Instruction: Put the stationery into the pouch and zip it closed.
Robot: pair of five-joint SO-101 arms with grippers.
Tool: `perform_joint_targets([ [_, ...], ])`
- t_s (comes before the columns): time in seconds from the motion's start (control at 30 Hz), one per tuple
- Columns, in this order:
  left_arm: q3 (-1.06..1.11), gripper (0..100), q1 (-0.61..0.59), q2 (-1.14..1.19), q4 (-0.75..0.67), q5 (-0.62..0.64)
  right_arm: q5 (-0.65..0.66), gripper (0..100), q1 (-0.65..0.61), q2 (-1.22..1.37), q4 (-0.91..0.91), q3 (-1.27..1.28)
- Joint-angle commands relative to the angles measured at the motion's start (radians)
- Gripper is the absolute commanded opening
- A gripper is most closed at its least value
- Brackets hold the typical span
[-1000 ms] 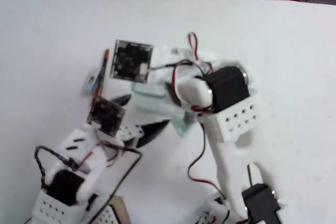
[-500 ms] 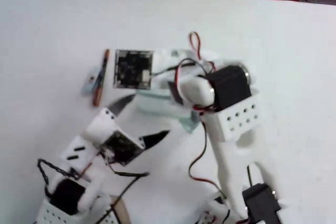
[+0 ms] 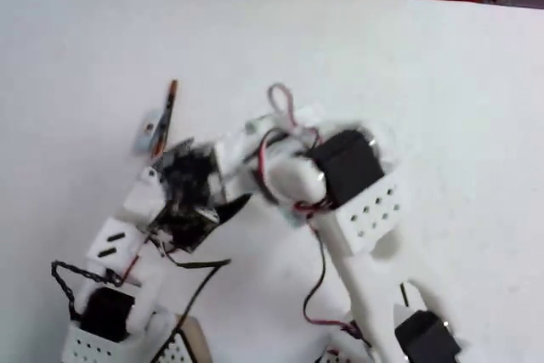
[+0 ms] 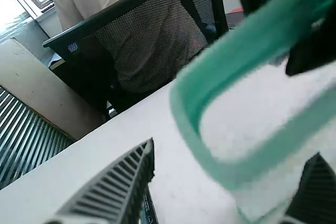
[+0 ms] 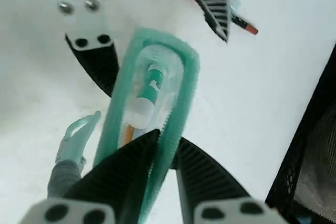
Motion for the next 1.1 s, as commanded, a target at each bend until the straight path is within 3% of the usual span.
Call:
perform_joint_targets([
  [0.0, -0.006, 41, 0.01, -0.007, -0.025, -0.005, 0.023, 1.7, -0.064, -0.03, 0.004, 0.002],
  [0.23, -0.003, 41, 0.193, -0.007, 0.029, -0.008, 0.011, 1.7, -0.042, 0.024, -0.01, -0.032],
  [0.37, -0.006, 40, 0.26, -0.007, 0.009, -0.003, -0.063, 1.7, -0.033, 0.059, -0.007, -0.072],
  [0.47, -0.008, 34, 0.26, -0.008, 0.009, 0.0, -0.092, 1.7, -0.022, 0.061, -0.004, -0.109],
  [0.7, -0.009, 1, 0.257, -0.008, 0.008, 0.0, -0.195, 1.8, 0.01, 0.059, -0.002, -0.144],
  [0.83, -0.009, 4, 0.257, -0.008, 0.008, 0.002, -0.233, 2.6, 0.012, 0.059, 0.004, -0.141],
  [1.07, -0.008, 2, 0.217, -0.008, 0.008, 0.002, -0.351, 21.3, 0.038, 0.021, 0.004, -0.121],
])
